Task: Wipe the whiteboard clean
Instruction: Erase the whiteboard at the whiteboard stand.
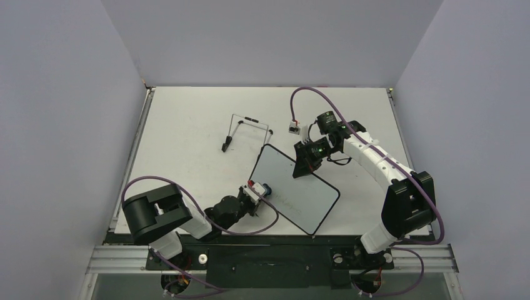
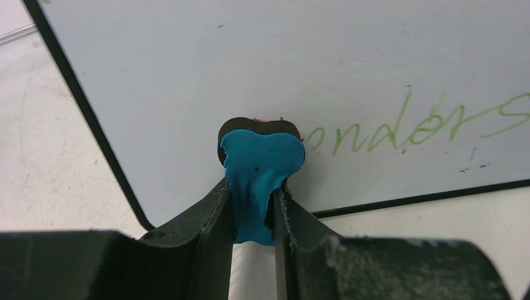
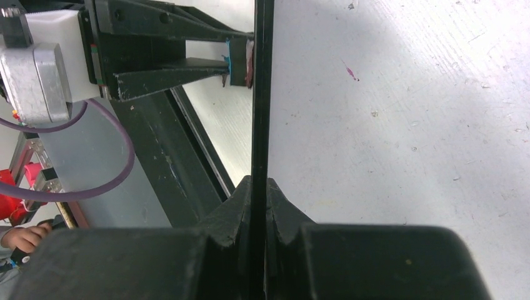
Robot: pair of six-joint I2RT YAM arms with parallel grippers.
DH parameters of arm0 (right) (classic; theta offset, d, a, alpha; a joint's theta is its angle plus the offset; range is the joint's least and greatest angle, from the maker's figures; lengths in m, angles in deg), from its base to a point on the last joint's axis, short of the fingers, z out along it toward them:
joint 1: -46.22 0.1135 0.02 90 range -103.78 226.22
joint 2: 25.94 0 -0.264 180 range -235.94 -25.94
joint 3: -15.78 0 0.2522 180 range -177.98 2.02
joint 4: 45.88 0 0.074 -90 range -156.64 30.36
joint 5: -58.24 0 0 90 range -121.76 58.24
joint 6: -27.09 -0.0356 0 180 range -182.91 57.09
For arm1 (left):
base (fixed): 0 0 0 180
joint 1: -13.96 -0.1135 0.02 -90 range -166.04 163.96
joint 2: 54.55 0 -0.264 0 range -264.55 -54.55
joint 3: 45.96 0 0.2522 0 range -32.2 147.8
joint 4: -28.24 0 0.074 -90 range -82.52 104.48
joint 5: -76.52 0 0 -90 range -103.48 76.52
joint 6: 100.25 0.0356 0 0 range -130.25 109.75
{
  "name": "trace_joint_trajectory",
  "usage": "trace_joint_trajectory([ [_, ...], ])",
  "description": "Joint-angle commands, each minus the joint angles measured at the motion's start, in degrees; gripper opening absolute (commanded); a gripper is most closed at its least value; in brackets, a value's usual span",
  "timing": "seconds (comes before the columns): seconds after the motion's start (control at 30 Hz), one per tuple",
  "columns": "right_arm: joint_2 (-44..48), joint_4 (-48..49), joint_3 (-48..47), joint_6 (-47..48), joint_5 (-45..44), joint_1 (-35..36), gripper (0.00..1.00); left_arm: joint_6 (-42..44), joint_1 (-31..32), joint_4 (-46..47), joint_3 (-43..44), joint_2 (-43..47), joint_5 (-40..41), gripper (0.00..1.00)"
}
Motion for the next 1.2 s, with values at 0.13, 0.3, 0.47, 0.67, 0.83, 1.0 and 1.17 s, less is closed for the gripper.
trace_joint_trajectory([
  [0.13,3.03,1.10,-0.75,0.05,4.80,0.59,0.00,4.15,3.04,2.65,3.38,-0.21,-6.30,0.00],
  [0.3,2.93,1.10,-0.74,0.14,4.76,0.52,0.00,3.51,2.53,3.17,2.90,0.68,-4.78,0.00],
  [0.47,3.03,1.10,-0.74,0.14,4.79,0.58,0.00,1.49,0.20,5.82,0.90,0.68,-5.04,0.00],
  [0.67,2.86,1.10,-0.81,0.07,4.87,0.59,0.00,0.13,-1.37,8.60,0.61,-1.68,-6.91,0.00],
  [0.83,3.05,1.06,-0.79,0.09,4.80,0.60,0.00,4.44,4.17,7.13,4.59,-4.53,-5.95,0.00],
  [1.0,2.99,1.07,-0.73,0.14,4.98,0.52,0.00,4.54,5.14,7.16,4.86,-4.38,-3.32,0.00],
  [1.17,3.01,1.01,-0.81,0.22,5.04,0.52,0.00,0.87,0.83,11.85,2.37,-5.79,-2.84,0.00],
])
